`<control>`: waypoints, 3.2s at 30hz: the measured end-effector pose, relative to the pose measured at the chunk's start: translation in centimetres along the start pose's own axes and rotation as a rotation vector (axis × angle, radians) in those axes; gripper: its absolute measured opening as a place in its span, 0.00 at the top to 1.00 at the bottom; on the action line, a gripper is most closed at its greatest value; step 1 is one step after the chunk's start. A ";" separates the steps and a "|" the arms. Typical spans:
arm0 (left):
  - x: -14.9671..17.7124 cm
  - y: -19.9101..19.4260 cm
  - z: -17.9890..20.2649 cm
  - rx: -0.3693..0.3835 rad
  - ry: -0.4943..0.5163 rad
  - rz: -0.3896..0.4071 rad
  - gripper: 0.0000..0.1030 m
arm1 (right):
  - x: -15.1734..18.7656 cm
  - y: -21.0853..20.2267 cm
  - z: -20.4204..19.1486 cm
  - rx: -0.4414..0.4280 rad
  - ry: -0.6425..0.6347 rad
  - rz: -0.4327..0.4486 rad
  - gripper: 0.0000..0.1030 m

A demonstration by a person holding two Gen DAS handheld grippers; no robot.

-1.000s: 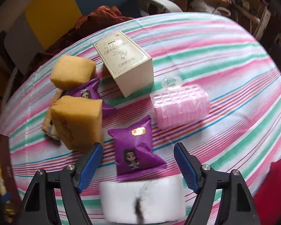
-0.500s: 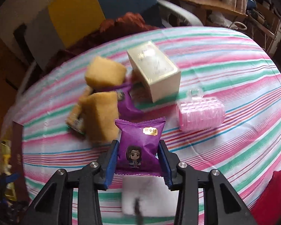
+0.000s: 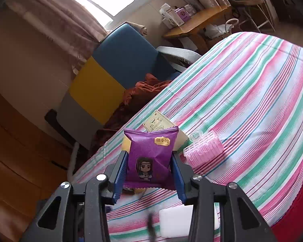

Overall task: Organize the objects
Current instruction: 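Grasp the purple snack packet with the right gripper while the left gripper grasps the white eraser block, then carry the eraser and purple packet to the gold tray and release both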

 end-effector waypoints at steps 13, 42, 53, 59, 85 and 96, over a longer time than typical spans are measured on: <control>-3.7 7.9 4.2 0.093 0.122 -0.095 0.27 | 0.1 0.7 1.0 -0.004 0.014 -0.022 0.59; 15.5 -16.4 -6.7 -0.341 -0.624 0.160 0.35 | 2.8 3.8 -2.6 0.123 -0.204 -0.192 0.59; 24.0 -24.1 -10.1 -0.515 -0.836 0.236 0.35 | 10.0 4.4 -17.8 -0.014 -0.523 -0.272 0.59; 27.6 -26.7 -11.0 -0.585 -0.909 0.268 0.34 | 17.3 6.8 -24.2 -0.125 -0.578 -0.357 0.59; 36.4 -30.7 -14.3 -0.644 -1.178 0.320 0.05 | 34.4 12.9 -31.4 -0.123 -0.769 -0.617 0.50; 35.5 -31.1 -12.7 -0.776 -1.112 0.270 0.03 | 34.5 11.9 -31.9 -0.064 -0.840 -0.520 0.50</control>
Point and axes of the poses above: each gripper's, at about its wrist camera, not at the fingertips, and y roughly the way its jaws point, z to its right, x to its underside, the point moved 5 cm from there along y, roughly the way its jaws point, and after that the axes turned 3 degrees about -z, right-handed, at the moved point
